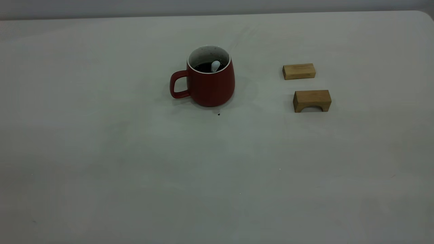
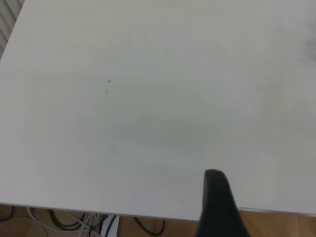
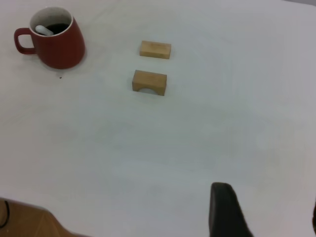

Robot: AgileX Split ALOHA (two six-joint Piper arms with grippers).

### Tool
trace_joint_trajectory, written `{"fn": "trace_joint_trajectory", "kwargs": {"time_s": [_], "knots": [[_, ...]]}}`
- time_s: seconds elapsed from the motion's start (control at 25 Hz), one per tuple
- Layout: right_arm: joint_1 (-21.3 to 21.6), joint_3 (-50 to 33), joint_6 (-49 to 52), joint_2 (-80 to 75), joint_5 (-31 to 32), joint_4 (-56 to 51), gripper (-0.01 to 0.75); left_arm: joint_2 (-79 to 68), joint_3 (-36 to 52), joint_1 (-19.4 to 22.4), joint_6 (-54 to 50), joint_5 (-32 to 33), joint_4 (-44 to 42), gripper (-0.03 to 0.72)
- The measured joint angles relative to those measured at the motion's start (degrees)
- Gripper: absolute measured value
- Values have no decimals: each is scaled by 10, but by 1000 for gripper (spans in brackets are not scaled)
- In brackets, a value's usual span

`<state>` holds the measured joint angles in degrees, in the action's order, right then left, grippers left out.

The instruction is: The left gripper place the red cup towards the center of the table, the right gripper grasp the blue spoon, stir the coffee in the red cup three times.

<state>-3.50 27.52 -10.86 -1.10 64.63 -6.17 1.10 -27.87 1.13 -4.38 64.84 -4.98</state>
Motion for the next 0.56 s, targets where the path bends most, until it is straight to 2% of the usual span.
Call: {"fn": "trace_joint_trajectory", "kwargs": {"time_s": [0.56], "knots": [[0,0,-1,0,7,0,452,0,0,0,0,0,0,551]]}}
